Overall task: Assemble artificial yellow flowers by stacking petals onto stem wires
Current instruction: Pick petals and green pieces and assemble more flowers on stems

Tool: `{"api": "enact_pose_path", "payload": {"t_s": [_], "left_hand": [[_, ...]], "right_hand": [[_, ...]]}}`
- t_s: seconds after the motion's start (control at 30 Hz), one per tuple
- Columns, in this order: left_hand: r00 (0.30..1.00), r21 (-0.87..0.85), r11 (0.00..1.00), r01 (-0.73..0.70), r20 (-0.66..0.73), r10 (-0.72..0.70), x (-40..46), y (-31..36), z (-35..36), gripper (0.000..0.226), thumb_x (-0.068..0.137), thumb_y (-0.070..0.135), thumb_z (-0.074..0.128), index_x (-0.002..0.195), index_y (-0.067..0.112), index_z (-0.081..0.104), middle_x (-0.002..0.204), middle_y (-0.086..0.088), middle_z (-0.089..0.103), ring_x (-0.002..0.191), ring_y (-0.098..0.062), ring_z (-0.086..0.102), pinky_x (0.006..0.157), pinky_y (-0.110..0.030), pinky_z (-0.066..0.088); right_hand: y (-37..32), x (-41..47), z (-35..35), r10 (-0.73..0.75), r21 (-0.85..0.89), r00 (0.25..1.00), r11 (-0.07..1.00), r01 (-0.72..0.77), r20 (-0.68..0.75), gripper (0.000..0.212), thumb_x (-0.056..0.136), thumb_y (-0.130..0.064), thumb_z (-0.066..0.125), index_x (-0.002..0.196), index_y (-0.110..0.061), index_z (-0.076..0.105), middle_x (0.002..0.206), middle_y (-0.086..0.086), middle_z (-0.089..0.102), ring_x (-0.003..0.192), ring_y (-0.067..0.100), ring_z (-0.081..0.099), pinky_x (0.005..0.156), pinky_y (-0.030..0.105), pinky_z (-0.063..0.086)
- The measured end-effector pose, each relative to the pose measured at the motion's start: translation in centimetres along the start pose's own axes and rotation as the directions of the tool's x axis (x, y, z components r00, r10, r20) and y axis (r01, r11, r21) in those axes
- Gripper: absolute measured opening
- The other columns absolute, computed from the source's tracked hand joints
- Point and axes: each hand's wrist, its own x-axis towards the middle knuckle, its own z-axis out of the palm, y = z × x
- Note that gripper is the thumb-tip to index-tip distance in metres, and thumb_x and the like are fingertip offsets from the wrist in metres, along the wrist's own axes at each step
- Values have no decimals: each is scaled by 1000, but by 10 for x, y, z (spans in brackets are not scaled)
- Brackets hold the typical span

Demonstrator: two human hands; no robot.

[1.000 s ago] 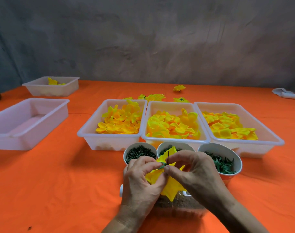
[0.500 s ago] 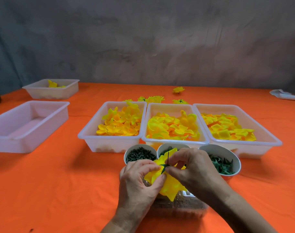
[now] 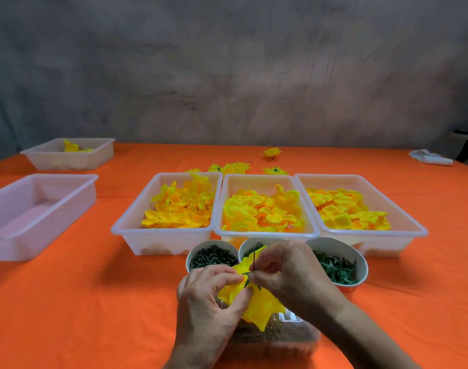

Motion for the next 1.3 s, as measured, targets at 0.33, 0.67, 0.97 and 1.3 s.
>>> {"api": "enact_pose_path", "payload": {"t_s": [0.33, 0.67, 0.97, 1.3], "left_hand": [[1000, 12, 1000, -15, 4, 15, 0, 1, -1, 20, 61, 47, 72, 74, 32, 75, 84, 17, 68, 87, 1, 54, 65, -53, 51], [1000, 43, 999, -21, -11, 22, 1, 6, -2, 27, 62, 54, 72, 73, 30, 74, 82, 16, 67, 87, -2, 57, 73, -50, 51], [992, -70, 990, 119, -32, -121, -1, 11, 0, 10, 72, 27, 81, 67, 29, 72, 95, 13, 65, 102, -5, 54, 83, -51, 49], [964, -71, 962, 264, 54, -261, 7, 20, 1, 17, 71, 16, 80, 62, 27, 71, 114, 19, 56, 116, -2, 41, 100, -42, 42]], "right_hand": [[0, 1, -3, 12, 21, 999, 1000, -13, 44, 11, 75, -27, 76, 68, -19, 74, 63, -4, 67, 61, 9, 61, 60, 24, 47], [2, 1, -5, -16, 25, 997, 1000, 14, 81, 13, 76, -27, 76, 67, -17, 72, 61, -3, 66, 57, 3, 56, 57, 22, 43], [6, 2, -12, 58, 183, 982, 979, -91, 178, 7, 78, -17, 75, 79, -23, 77, 68, -12, 70, 65, -7, 62, 56, 9, 43], [7, 4, -8, 64, 179, 984, 979, -95, 169, 8, 77, -15, 75, 76, -23, 77, 62, -15, 67, 61, -9, 60, 53, 9, 41]]}}
